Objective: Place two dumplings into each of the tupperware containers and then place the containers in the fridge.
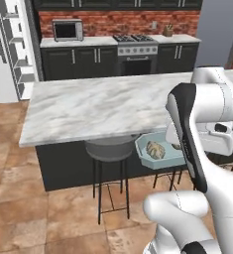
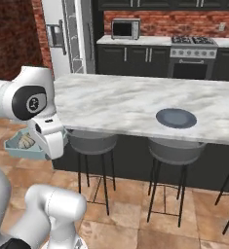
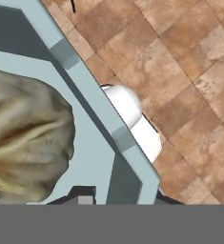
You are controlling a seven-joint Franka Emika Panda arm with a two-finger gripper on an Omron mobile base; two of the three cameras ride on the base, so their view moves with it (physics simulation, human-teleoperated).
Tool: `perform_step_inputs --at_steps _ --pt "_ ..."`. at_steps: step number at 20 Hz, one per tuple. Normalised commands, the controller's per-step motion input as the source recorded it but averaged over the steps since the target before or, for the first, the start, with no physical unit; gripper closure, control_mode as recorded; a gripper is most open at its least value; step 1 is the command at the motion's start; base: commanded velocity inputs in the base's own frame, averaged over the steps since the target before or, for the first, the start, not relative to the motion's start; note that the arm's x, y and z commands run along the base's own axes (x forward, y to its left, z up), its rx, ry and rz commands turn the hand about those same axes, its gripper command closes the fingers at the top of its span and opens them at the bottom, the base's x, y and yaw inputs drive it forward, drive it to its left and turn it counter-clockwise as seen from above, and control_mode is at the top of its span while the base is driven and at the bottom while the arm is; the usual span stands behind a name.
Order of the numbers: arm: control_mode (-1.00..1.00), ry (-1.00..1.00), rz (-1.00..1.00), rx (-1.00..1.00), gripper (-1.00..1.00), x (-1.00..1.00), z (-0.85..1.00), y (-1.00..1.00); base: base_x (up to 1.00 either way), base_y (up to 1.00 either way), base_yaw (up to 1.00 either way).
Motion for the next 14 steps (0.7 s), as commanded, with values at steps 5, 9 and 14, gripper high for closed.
perform_step_inputs --at_steps 5,9,14 --pt "1.0 0.0 0.0 0.0 1.0 0.0 0.0 0.0 0.07 1.0 0.04" --pt "1.0 0.0 0.0 0.0 1.0 0.0 0.0 0.0 0.06 1.0 0.01" --pt "1.0 0.0 0.0 0.0 1.0 0.0 0.0 0.0 0.35 1.0 0.0"
